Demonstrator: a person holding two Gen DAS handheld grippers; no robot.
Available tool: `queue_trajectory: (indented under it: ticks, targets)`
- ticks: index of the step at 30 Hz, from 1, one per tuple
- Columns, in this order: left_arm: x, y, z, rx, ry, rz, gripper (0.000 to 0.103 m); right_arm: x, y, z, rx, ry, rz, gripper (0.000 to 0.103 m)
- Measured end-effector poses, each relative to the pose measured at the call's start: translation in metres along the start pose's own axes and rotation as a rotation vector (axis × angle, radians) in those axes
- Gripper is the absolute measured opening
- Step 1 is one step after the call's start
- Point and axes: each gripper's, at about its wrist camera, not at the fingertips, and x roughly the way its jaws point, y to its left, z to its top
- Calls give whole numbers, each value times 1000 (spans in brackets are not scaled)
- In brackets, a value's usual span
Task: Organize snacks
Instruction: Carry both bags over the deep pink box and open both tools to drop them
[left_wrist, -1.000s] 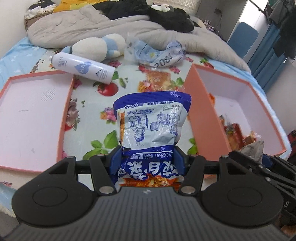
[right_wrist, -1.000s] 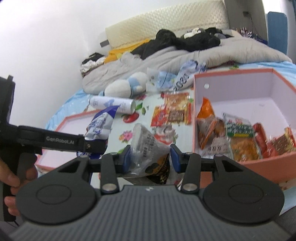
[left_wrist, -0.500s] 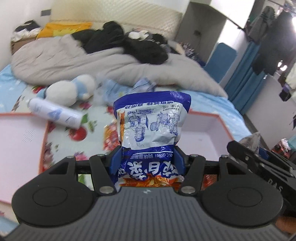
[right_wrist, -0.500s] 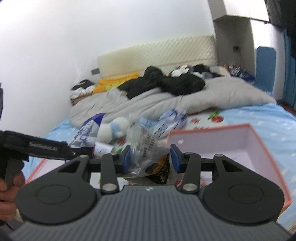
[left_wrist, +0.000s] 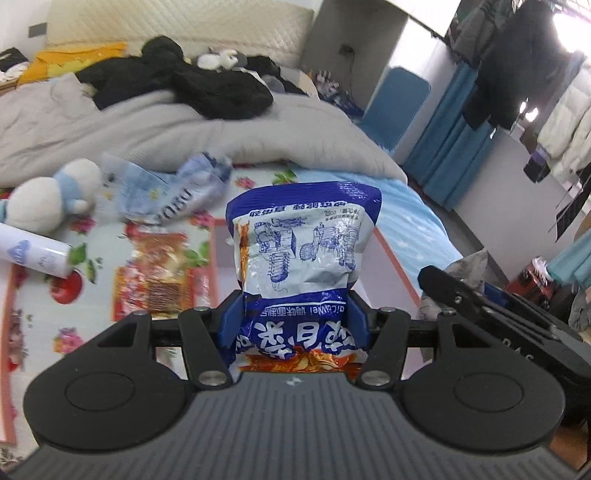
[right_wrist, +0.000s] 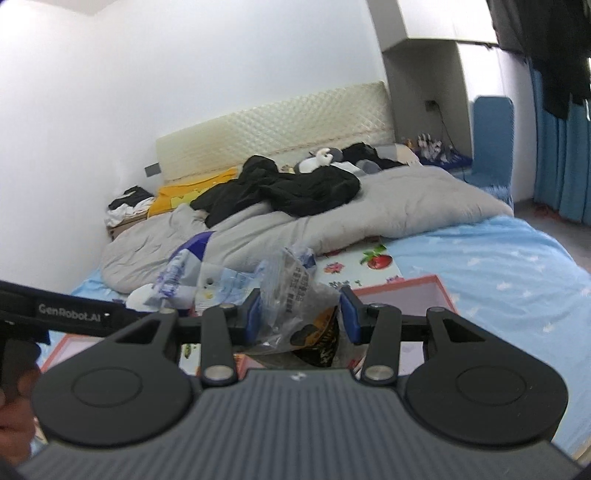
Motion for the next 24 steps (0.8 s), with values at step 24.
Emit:
queue_trajectory:
  ticks: [24]
  targets:
    - [109,2,-20,-6,171,38,79,71,-70,-73,101,250,-122,58]
